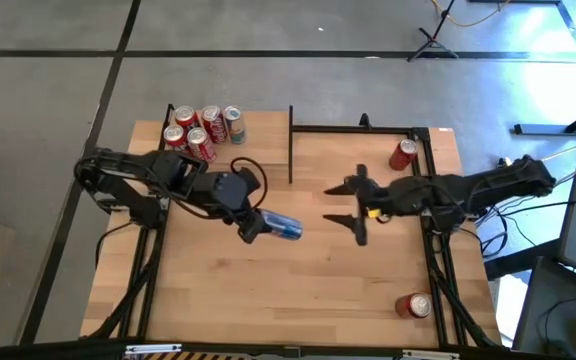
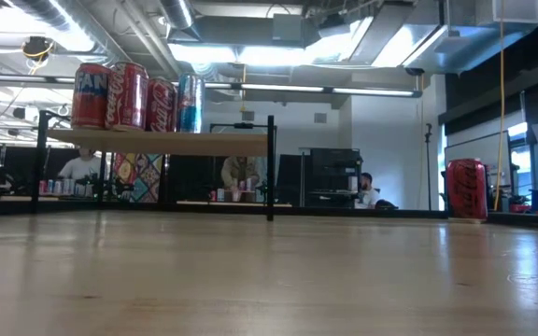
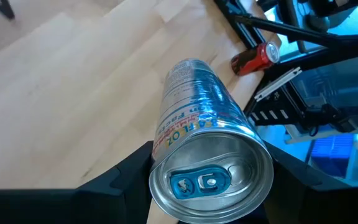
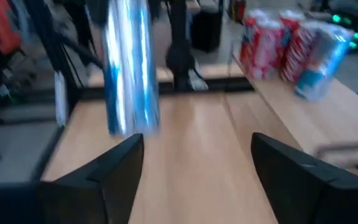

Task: Place canned beverage on shelf
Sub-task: Put the blue soda can on the shelf aligned with the other blue soda can

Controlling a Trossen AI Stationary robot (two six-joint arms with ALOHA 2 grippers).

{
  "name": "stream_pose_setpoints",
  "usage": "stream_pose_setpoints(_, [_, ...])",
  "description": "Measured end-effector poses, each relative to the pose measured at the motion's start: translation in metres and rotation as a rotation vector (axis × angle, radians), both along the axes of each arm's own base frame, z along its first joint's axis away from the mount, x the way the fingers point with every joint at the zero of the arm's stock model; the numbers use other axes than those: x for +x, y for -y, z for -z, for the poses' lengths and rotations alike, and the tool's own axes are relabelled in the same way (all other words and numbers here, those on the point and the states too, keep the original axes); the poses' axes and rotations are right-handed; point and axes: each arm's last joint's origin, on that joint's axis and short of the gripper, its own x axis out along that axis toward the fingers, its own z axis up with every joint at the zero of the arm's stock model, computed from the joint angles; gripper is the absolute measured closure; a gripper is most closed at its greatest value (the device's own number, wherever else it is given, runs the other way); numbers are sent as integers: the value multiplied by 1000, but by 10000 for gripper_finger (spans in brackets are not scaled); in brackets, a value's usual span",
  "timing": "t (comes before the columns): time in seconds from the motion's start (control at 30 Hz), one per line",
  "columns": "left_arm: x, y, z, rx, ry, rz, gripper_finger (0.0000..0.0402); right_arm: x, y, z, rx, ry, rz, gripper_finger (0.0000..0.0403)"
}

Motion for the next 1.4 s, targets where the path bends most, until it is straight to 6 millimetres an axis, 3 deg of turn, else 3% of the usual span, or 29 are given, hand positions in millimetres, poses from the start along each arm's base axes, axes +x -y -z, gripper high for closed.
stream_pose_setpoints(0.1, [3, -1, 0, 20, 13, 17, 191, 18, 6, 2, 35, 53, -53, 158])
stream_pose_setpoints(0.27, [4, -4, 0, 42, 22, 14, 191, 42, 13, 17, 100, 36, -108, 255])
stream_pose_setpoints(0.43, [4, -5, 0, 68, 21, 14, 191, 57, 11, 30, 110, 11, -138, 341])
stream_pose_setpoints(0.6, [4, -8, 1, 103, 16, -12, 191, 66, 9, 39, 113, -4, -146, 390])
stream_pose_setpoints(1.23, [2, -18, -5, 303, 73, -173, 191, 80, 8, 49, 115, 13, -135, 393])
stream_pose_setpoints(1.4, [-1, -27, -3, 409, 37, -268, 191, 75, 7, 55, 111, -67, -144, 393])
